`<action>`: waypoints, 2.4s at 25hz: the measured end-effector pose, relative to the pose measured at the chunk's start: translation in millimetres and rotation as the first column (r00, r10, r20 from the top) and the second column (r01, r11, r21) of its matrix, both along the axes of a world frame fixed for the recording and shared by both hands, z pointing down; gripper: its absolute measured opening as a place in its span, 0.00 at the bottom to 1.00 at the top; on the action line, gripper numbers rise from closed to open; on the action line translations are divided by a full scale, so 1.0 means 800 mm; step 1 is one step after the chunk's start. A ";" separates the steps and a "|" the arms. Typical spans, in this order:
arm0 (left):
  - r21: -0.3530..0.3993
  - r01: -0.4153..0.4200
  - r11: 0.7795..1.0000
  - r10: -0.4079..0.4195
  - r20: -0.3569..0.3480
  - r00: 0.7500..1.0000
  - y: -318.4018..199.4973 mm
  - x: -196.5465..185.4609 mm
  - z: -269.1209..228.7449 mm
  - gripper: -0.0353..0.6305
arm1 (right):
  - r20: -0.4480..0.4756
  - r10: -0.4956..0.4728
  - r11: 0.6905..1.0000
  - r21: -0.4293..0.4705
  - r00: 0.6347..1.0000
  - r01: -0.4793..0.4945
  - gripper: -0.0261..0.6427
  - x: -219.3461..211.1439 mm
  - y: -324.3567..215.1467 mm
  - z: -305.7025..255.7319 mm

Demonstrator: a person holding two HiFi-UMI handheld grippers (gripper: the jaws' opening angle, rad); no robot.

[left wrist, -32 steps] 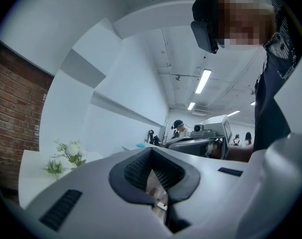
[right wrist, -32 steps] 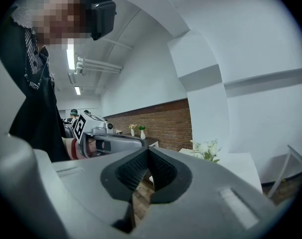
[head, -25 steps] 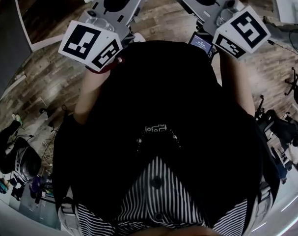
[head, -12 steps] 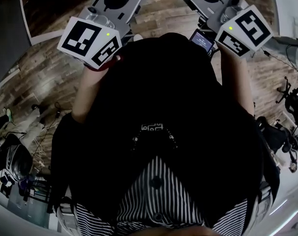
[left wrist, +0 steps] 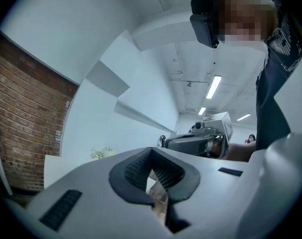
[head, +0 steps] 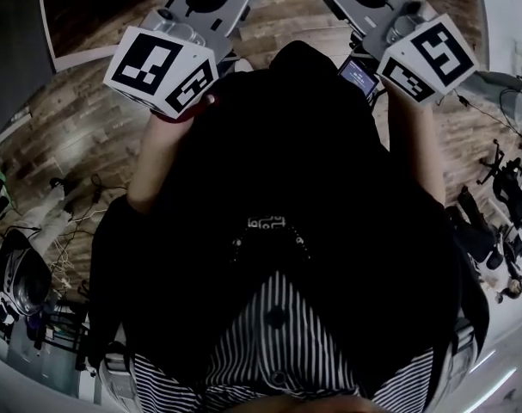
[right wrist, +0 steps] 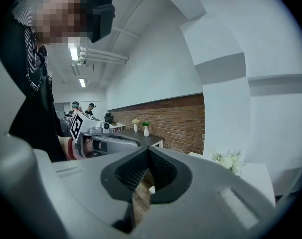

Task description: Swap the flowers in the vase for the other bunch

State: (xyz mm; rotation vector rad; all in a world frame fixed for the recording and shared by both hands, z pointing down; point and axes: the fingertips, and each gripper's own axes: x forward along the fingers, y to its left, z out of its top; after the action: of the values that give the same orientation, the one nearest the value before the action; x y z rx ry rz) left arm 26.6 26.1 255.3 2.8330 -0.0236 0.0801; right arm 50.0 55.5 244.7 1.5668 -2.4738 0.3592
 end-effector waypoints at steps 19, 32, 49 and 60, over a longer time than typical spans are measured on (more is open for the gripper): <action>0.022 0.064 0.998 -0.065 0.044 0.997 -0.045 0.030 -0.009 0.06 | 0.109 -0.050 0.997 0.060 0.993 0.044 0.04 0.051 -0.061 -0.022; 0.024 0.111 0.994 -0.112 0.054 0.992 -0.143 0.126 -0.016 0.06 | 0.160 -0.116 0.992 0.058 0.980 0.108 0.04 0.149 -0.164 -0.022; -0.011 0.176 0.984 -0.173 0.134 0.976 -0.179 0.215 0.001 0.06 | 0.251 -0.229 0.973 0.051 0.940 0.223 0.04 0.249 -0.230 0.006; -0.035 0.174 0.984 -0.165 0.190 0.968 -0.190 0.240 0.004 0.06 | 0.301 -0.242 0.970 0.064 0.922 0.234 0.04 0.275 -0.255 0.008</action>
State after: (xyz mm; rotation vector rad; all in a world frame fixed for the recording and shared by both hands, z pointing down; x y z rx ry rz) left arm 218.2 -126.0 258.7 2.7492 -0.3005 0.3037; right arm 269.7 -148.5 251.2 1.2777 -2.8761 0.5696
